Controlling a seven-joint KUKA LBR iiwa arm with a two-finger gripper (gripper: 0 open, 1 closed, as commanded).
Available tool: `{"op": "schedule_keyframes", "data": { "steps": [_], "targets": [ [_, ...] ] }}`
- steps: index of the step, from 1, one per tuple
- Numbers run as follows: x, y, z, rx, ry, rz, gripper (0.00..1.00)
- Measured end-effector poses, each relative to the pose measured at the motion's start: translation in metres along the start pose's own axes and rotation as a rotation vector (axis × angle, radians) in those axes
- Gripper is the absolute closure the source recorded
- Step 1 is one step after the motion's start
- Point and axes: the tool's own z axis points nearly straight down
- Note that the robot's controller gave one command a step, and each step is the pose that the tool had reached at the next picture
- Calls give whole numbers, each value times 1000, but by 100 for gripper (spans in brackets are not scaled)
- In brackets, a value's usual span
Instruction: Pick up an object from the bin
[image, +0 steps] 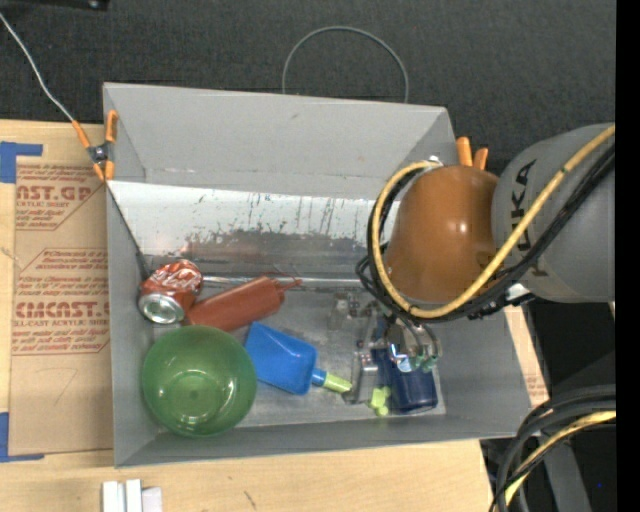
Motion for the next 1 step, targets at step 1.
{"op": "schedule_keyframes", "data": {
  "steps": [1],
  "targets": [
    [-2, 0, -4, 0, -8, 1, 0]
  ]
}}
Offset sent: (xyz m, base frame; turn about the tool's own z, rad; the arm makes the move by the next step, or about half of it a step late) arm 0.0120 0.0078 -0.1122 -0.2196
